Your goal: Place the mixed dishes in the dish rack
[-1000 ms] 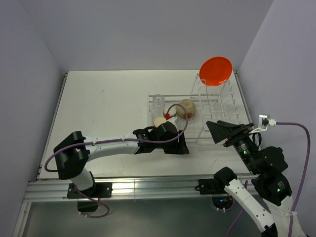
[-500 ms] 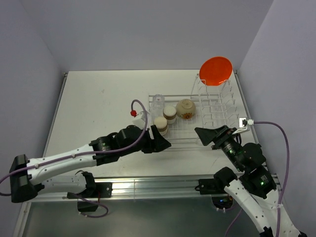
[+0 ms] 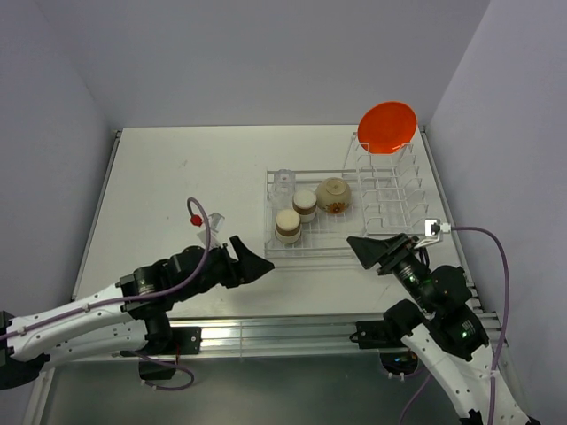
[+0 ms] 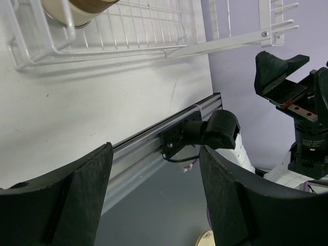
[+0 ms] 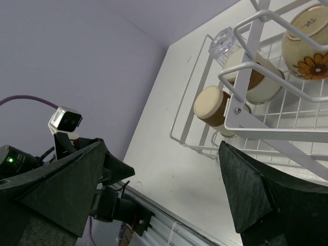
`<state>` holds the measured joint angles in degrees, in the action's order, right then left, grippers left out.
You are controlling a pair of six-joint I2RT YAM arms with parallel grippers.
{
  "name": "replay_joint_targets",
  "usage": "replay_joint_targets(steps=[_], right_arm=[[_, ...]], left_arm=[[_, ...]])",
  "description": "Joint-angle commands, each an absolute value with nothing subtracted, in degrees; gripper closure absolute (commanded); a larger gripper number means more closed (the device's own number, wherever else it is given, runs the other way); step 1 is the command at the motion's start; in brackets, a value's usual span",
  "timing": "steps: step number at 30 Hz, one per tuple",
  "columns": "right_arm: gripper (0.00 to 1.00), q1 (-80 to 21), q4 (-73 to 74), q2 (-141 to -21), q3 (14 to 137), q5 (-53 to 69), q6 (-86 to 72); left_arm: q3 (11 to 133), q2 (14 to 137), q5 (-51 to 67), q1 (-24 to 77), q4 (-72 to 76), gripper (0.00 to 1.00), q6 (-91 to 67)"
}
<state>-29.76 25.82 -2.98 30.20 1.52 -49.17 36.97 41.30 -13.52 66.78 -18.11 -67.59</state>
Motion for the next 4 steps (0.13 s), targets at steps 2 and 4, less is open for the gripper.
replay_joint_targets(steps=[2, 4], right_arm=[[0.00, -30.1, 24.2, -0.6, 28.2, 1.1, -50.4], [0.00, -30.1, 24.0, 1.4, 27.5, 0.9, -50.5]], left_arm=[[34.0, 37.5, -14.9, 66.9, -17.8, 0.25, -69.7], [32.9, 35.9, -14.7, 66.9, -17.6, 0.25, -69.9]])
